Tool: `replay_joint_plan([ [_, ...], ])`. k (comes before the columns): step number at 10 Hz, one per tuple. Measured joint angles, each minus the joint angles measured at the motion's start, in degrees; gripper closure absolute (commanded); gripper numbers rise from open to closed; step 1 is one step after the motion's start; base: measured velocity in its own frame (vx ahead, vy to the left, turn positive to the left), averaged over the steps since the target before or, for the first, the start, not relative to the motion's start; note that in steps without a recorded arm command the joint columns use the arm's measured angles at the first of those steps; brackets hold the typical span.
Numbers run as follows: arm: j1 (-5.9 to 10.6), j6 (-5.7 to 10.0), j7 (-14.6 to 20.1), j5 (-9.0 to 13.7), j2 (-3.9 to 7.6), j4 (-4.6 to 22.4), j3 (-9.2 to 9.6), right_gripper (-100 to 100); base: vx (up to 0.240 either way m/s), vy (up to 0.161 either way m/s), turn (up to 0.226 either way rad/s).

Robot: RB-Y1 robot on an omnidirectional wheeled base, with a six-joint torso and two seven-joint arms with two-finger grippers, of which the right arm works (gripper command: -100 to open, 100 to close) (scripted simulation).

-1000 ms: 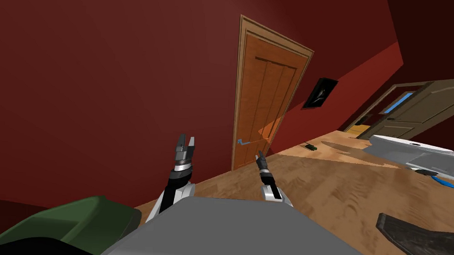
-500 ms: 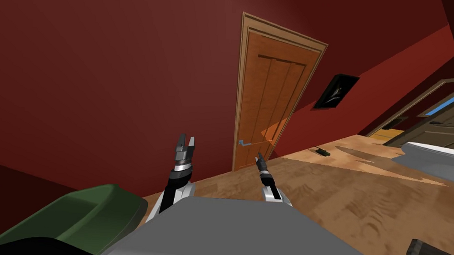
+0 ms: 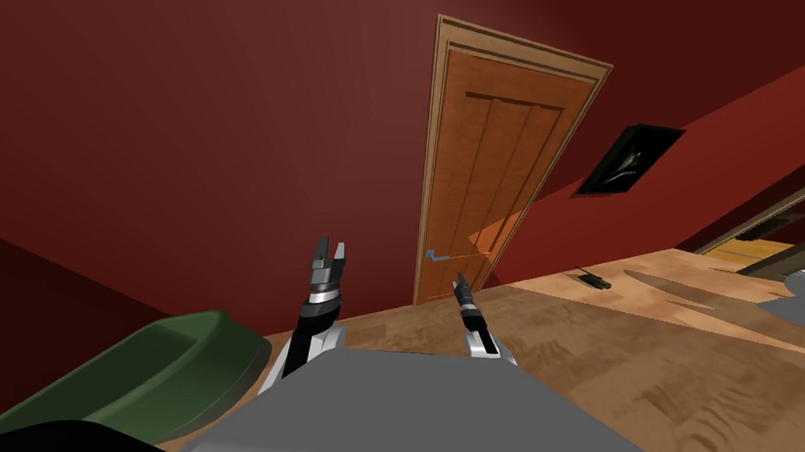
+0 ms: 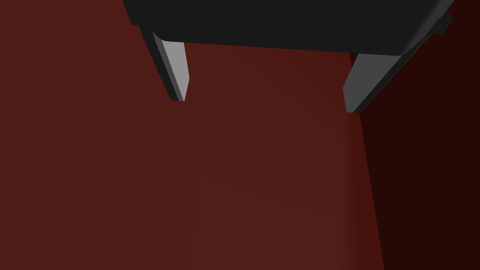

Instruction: Pull the door open

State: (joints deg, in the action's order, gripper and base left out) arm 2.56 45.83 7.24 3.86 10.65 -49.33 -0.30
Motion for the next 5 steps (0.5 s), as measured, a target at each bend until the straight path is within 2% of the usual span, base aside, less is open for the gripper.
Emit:
replay_joint_plan([
  [1, 0.12, 0.13, 0.2, 0.0, 0.12, 1.0, 0.06, -100, 0.024, -0.088, 0.227],
  [2, 1.0, 0.69, 0.5, -0.1, 0.33, 3.2, 0.07, -100, 0.017, -0.1, 0.271],
  [4, 1.49, 0.54, 0.9, -0.1, 0.48, 4.6, 0.12, -100, 0.007, -0.062, 0.067],
  [5, 2.58, 1.23, 1.0, -0.1, 0.6, 7.0, 0.07, -100, 0.008, -0.066, 0.211],
])
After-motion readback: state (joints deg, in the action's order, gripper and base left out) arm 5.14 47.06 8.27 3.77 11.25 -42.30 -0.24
